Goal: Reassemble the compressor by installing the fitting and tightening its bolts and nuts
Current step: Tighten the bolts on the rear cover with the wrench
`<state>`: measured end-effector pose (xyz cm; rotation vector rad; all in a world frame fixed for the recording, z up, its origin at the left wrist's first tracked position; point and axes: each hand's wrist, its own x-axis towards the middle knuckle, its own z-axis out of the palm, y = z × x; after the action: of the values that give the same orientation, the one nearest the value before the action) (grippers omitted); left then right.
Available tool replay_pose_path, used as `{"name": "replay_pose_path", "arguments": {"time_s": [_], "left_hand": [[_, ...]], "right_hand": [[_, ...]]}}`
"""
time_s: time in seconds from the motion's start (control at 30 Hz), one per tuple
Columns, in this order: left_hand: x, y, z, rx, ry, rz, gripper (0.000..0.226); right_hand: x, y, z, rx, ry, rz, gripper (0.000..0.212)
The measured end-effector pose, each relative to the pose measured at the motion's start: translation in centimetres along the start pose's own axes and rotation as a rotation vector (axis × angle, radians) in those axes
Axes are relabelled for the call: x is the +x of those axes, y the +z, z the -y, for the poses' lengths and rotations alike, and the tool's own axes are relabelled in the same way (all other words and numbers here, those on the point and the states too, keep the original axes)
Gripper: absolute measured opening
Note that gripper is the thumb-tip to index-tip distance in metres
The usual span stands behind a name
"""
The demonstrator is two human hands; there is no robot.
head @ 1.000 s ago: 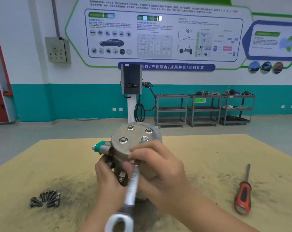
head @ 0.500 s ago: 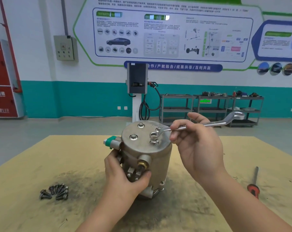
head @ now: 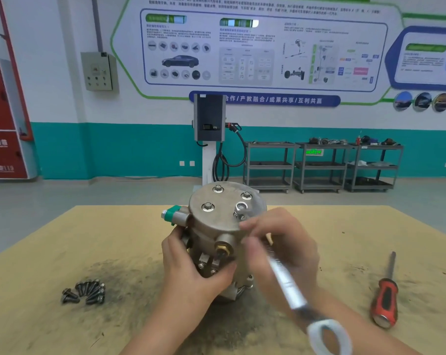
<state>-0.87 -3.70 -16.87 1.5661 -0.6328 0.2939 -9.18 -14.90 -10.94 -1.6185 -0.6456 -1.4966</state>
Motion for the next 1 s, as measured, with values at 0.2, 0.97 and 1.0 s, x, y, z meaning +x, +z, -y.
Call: {"name": "replay_pose_path", "arguments": {"time_s": [0.2, 0.97, 1.0], "left_hand": [[0.5, -0.2, 0.4, 0.042, -0.022, 0.004, 0.089], [-0.7, 0.0, -0.6, -0.159, -0.033, 0.122, 0.088], [-0.9, 0.2, -0.6, -0.15, -0.027, 0.115, 0.09]], "right_hand": [[3.6, 0.8, 1.2, -0.248, 0.1, 0.389, 0.037], [1.1, 0.3, 1.5, 0.435, 0.462, -0.325, 0.027], [0.9, 0.6, 1.8, 0.44, 0.456, -0.29, 0.03]]}}
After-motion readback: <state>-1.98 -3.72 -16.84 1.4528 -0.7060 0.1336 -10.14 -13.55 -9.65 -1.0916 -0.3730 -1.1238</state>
